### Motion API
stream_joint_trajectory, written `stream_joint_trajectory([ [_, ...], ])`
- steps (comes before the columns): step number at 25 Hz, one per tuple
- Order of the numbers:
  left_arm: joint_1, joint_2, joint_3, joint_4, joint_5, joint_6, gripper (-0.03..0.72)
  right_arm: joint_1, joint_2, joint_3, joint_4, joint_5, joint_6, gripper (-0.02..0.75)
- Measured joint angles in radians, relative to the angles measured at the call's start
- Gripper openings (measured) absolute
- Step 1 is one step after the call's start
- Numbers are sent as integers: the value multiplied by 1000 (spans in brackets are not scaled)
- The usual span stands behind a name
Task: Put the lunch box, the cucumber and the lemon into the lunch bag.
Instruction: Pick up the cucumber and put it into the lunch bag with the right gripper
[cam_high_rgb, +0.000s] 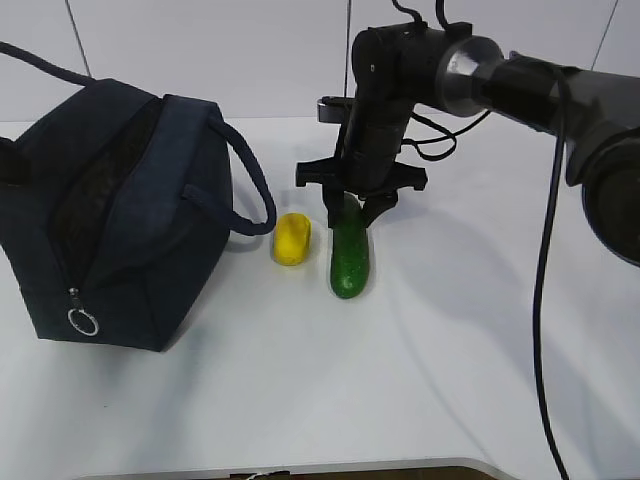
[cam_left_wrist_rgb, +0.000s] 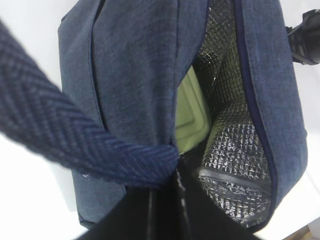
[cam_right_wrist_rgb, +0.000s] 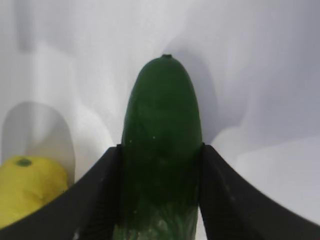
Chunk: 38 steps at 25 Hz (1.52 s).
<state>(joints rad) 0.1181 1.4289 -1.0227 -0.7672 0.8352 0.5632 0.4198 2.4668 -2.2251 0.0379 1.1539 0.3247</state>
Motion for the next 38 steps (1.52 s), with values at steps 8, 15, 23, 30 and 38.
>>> stream_joint_trajectory([
  [8,0,0,0,0,0,0,-6,0,3,-77,0,71,-14,356],
  [15,0,0,0,-8,14,0,-6,0,4,-274,30,83,-47,356],
  [23,0,0,0,-37,58,0,-6,0,4,-441,292,95,-79,356],
  [30,0,0,0,-59,62,0,-6,2,4,-464,590,97,-142,356],
  [38,0,0,0,-119,76,12,-6,71,4,-464,681,97,-205,355],
])
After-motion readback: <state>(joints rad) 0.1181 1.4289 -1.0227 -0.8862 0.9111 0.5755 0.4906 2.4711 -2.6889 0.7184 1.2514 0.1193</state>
